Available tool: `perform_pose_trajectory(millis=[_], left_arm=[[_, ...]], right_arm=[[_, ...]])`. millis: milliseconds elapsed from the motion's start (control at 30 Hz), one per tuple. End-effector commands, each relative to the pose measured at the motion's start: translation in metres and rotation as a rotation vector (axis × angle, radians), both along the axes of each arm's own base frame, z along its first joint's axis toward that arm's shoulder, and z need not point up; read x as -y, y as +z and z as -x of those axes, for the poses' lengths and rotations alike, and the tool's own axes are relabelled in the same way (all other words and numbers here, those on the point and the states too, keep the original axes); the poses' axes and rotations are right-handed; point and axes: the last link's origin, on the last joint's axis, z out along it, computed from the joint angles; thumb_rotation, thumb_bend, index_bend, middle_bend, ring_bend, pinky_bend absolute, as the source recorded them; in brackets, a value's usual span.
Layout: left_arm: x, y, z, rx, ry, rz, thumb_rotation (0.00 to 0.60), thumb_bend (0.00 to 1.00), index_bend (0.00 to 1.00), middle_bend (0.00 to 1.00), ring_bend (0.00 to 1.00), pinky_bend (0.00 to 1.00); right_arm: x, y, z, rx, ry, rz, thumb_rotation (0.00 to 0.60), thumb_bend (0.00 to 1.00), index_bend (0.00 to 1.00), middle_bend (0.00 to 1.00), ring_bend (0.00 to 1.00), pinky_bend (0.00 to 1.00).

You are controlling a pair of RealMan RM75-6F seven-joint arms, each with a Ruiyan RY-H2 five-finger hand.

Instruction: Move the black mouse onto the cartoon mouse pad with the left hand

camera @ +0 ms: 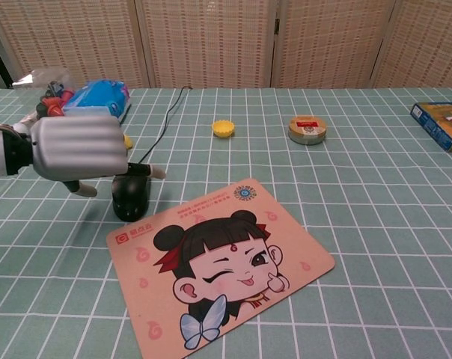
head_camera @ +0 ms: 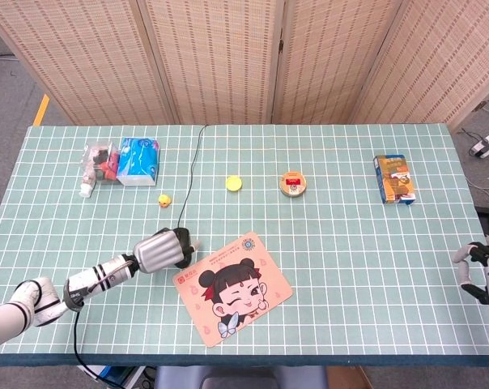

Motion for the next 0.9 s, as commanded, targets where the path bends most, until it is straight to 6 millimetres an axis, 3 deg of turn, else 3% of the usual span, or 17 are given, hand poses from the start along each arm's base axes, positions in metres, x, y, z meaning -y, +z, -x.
perform_pose_trajectory(millis=[33,400,900], left_arm=[[0.001,-0.003,-0.003,-0.015,0.000,-0.003,0.600,0.11,0.25,1.00,1.00,1.00],[0.003,-0.012,-0.007,-0.058,0.014,-0.023,0.600,0.11,0.34,1.00,1.00,1.00],[0.013,-0.017,-0.013,-0.028,0.004,0.006,0.600,0.11,0.53,1.00,1.00,1.00]], right_arm=[[0.000,0.001,0.000,0.002,0.001,0.002,0.600,0.31,0.51,0.47,0.45,0.60],[-0.003,0.005,0.001,0.011,0.003,0.014,0.600,0.31,0.51,0.47,0.45,0.60],[-0.005,0.007,0.001,0.019,0.010,0.021,0.600,0.31,0.51,0.47,0.45,0.60]])
